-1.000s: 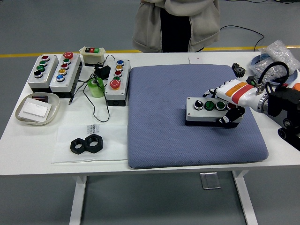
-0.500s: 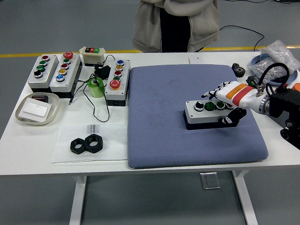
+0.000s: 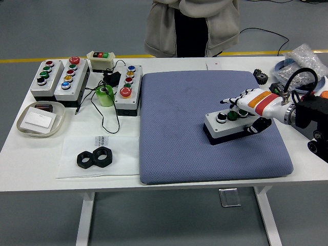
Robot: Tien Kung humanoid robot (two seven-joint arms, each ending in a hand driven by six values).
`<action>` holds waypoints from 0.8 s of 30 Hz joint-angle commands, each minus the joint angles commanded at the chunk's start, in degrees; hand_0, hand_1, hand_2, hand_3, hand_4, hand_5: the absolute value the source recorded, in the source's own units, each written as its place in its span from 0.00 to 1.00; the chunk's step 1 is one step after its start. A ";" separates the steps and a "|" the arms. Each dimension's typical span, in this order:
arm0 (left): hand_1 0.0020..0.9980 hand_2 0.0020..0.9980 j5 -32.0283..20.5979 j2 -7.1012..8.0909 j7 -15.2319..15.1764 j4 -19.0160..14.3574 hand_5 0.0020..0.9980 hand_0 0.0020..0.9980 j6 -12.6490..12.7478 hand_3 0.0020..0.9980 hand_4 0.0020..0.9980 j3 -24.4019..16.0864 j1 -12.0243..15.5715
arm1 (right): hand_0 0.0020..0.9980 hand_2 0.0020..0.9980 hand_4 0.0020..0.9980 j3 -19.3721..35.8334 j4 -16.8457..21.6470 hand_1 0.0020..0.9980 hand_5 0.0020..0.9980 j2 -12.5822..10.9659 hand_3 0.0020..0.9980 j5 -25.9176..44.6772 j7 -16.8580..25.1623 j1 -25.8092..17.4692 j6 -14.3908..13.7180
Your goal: Pick up the button,place it on the desk,press the button,press the button
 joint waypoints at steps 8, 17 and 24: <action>0.83 0.89 -0.10 0.03 -0.03 0.00 1.00 0.69 -0.02 0.83 0.65 0.12 -0.15 | 0.92 0.86 0.94 0.63 1.13 0.77 0.00 0.00 1.00 4.92 -2.17 -0.58 2.76; 0.83 0.89 -0.35 0.02 -0.11 0.00 1.00 0.70 -0.03 0.83 0.65 0.28 -0.20 | 0.94 0.92 0.96 1.93 1.89 0.79 0.02 0.26 1.00 7.25 -5.23 -1.12 3.24; 0.83 0.89 -0.37 0.02 -0.09 -0.02 1.00 0.70 -0.07 0.83 0.65 0.29 -0.19 | 0.95 0.96 0.96 3.82 2.98 0.82 0.02 0.66 1.00 7.03 -5.99 -2.24 0.49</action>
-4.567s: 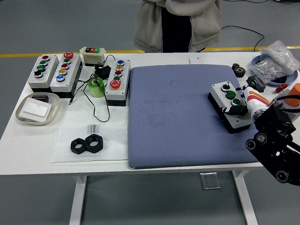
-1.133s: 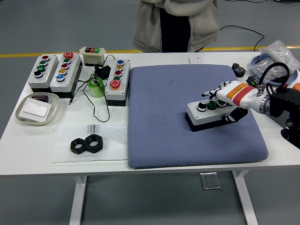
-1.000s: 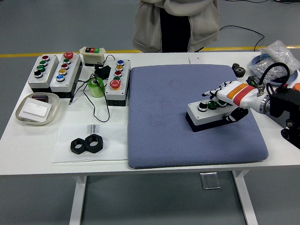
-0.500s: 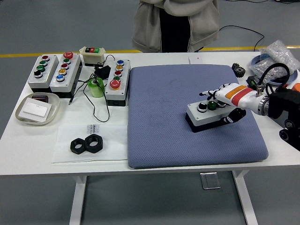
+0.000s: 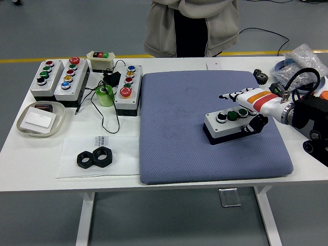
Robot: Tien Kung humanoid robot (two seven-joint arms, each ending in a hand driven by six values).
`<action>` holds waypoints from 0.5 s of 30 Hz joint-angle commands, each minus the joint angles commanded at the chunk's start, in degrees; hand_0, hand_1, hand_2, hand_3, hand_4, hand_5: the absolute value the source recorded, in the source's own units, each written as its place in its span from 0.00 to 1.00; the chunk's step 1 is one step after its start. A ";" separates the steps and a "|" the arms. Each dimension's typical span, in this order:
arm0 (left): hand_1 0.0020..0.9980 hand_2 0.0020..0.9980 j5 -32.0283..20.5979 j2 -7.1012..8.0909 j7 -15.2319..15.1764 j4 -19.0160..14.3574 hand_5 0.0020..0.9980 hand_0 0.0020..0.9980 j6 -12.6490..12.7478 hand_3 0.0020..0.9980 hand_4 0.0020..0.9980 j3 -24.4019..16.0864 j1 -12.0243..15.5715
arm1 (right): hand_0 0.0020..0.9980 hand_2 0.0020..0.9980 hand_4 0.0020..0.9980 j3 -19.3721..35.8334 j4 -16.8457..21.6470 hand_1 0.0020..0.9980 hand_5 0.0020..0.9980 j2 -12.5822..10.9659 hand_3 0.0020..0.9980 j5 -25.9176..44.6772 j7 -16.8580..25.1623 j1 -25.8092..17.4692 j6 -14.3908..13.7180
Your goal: Pick up the button,place it on the desk,press the button,press the button
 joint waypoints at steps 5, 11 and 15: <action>0.83 0.89 -0.03 0.02 0.00 -0.02 1.00 0.69 -0.02 0.83 0.65 0.06 -0.05 | 0.99 1.00 0.97 1.30 1.91 0.88 0.03 0.21 1.00 -0.19 -0.24 -0.84 -1.07; 0.83 0.89 0.12 0.03 0.07 -0.04 1.00 0.69 -0.02 0.83 0.65 -0.01 0.01 | 1.00 1.00 0.97 1.76 3.71 0.91 0.04 0.60 1.00 -0.83 -0.97 -1.98 -1.38; 0.83 0.89 0.44 -0.02 0.16 -0.02 1.00 0.69 0.02 0.83 0.65 -0.26 0.14 | 1.00 1.00 0.97 2.11 4.58 0.93 0.03 1.28 1.00 -0.97 -1.41 -2.65 -2.72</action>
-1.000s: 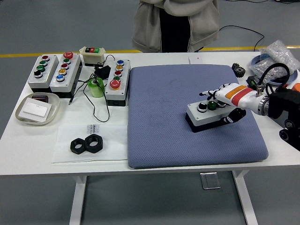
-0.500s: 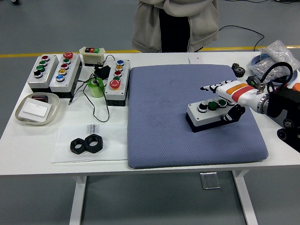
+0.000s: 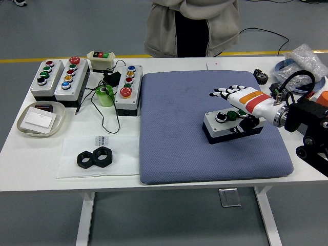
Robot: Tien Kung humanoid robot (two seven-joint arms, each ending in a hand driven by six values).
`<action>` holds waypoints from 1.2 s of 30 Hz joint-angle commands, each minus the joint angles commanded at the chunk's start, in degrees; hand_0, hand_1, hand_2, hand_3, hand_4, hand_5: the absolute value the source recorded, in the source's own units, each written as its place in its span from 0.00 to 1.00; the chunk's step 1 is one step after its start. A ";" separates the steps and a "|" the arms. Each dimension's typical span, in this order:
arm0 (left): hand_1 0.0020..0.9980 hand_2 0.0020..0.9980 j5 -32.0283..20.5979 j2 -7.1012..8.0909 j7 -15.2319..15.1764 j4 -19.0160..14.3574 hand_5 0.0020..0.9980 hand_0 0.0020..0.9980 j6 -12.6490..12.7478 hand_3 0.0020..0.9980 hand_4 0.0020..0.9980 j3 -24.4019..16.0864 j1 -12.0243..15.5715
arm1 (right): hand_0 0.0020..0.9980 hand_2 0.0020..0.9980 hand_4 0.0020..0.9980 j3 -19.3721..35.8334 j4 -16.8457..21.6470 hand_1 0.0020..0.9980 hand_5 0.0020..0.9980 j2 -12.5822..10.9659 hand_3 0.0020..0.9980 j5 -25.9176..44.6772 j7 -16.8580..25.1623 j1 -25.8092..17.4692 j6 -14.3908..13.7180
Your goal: Pick up the button,place it on the desk,press the button,press the button
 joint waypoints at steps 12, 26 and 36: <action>0.83 0.89 1.13 -0.04 0.28 -0.06 1.00 0.69 0.10 0.83 0.65 -0.65 0.40 | 1.00 1.00 0.97 0.61 -1.55 0.93 0.04 3.21 1.00 -1.05 -1.81 -0.75 -2.32; 0.83 0.89 1.27 0.07 0.29 -0.08 1.00 0.69 0.09 0.83 0.65 -0.57 0.37 | 1.00 1.00 0.97 4.04 -0.89 0.93 0.04 3.53 1.00 0.01 -2.73 -1.91 -0.55; 0.83 0.89 0.69 0.08 0.11 -0.01 1.00 0.69 -0.01 0.83 0.65 -0.29 0.29 | 0.92 0.96 0.89 11.54 10.07 0.84 0.12 -2.36 1.00 7.67 -7.23 -5.44 -3.77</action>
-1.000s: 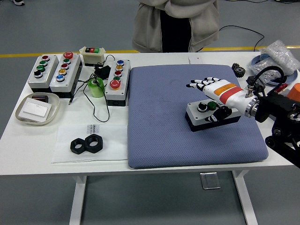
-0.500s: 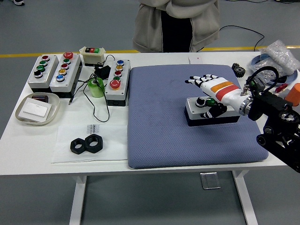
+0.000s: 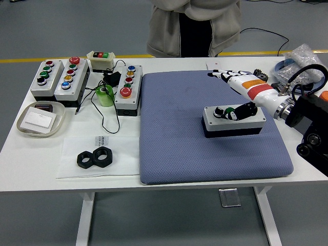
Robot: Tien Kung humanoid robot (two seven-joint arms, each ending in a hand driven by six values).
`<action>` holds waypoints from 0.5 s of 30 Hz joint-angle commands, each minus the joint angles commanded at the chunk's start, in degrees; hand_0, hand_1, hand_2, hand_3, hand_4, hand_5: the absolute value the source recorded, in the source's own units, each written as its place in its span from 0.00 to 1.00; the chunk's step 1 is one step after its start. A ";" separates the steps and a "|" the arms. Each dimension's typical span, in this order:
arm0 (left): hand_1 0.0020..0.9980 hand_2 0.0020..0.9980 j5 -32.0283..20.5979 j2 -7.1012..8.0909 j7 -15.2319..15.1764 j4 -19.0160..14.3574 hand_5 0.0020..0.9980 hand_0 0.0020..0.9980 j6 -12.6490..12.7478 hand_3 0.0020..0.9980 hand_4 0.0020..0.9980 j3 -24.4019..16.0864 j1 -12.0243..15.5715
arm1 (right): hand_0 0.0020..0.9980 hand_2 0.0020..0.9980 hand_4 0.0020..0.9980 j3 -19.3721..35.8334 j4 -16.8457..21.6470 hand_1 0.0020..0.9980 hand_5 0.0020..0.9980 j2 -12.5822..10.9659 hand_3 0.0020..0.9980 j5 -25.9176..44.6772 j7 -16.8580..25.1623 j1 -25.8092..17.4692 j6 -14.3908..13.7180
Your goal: Pick up the button,place it on the desk,press the button,press the button
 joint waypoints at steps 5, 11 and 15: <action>0.83 0.89 -0.25 0.00 -0.05 0.02 1.00 0.69 -0.03 0.83 0.65 0.17 -0.05 | 0.38 0.41 0.62 2.68 -0.36 0.30 0.08 -2.64 0.89 3.12 -3.74 -1.65 -6.27; 0.83 0.89 -0.32 -0.03 -0.02 0.01 1.00 0.69 -0.03 0.83 0.65 0.18 -0.03 | 0.17 0.30 0.53 3.87 -0.93 0.11 0.03 -5.14 0.83 5.25 -5.21 -3.54 -2.54; 0.83 0.89 -0.29 -0.07 0.01 0.01 1.00 0.69 -0.02 0.83 0.65 0.14 0.00 | 0.17 0.30 0.53 3.93 -1.18 0.11 0.03 -5.70 0.83 5.48 -6.90 -4.79 1.52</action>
